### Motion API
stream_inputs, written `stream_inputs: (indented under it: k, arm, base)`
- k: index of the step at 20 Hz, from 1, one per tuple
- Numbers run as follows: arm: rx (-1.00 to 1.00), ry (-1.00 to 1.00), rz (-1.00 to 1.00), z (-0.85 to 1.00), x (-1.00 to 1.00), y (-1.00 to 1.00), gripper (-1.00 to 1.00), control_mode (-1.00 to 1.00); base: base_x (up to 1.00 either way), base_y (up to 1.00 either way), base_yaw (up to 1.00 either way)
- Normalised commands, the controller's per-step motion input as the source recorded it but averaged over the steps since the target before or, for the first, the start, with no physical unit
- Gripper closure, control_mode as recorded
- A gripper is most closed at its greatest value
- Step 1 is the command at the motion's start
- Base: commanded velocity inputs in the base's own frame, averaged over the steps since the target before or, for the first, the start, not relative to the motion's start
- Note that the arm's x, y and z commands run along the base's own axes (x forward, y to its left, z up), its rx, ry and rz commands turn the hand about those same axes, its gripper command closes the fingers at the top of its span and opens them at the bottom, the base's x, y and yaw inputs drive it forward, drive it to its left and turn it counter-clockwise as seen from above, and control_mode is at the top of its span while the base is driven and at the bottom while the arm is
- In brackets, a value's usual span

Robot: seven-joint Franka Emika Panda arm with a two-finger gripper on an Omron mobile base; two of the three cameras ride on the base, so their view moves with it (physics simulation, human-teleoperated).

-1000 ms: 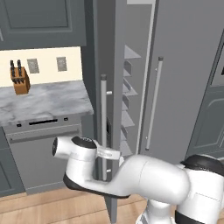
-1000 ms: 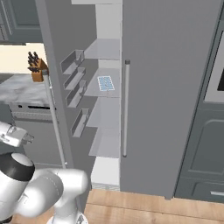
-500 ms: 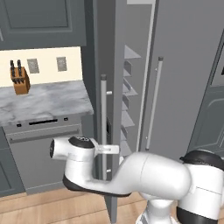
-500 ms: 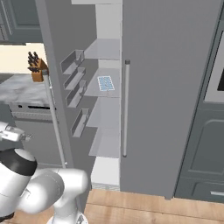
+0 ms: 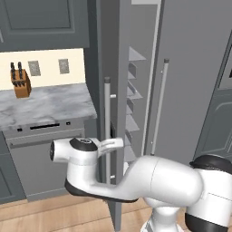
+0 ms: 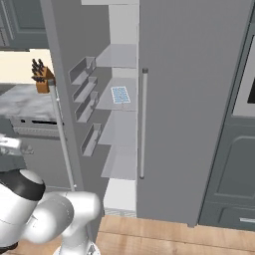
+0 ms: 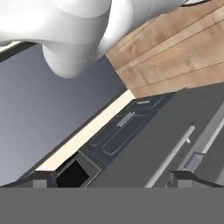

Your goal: The ice cube tray has been filled with water. Take the tray and place it in the freezer to make ice. Close the freezer door after placing the tray.

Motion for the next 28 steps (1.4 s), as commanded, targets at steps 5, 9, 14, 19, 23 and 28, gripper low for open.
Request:
stream_inputs:
  k: [5, 9, 14, 19, 23, 28]
  arm:
    - [-0.14, 0.23, 0.03, 0.0, -0.01, 0.0, -1.0, -1.0]
    - [-0.15, 0.19, 0.0, 0.0, -0.01, 0.0, -1.0, -1.0]
    - [-0.17, 0.1, 0.0, 0.0, -0.04, 0.08, -1.0, -1.0]
    - [-0.16, 0.01, 0.0, -0.13, -0.04, 0.11, -1.0, -1.0]
    - [-0.1, 0.0, 0.0, -0.28, -0.03, 0.02, -1.0, -1.0]
    - [-0.03, 0.0, 0.0, -0.4, -0.01, 0.0, -1.0, -1.0]
  base:
    - [0.0, 0.0, 0.0]
    - [0.0, 0.0, 0.0]
    - [0.0, 0.0, 0.0]
    - [0.0, 0.0, 0.0]
    - [0.0, 0.0, 0.0]
    - [0.0, 0.0, 0.0]
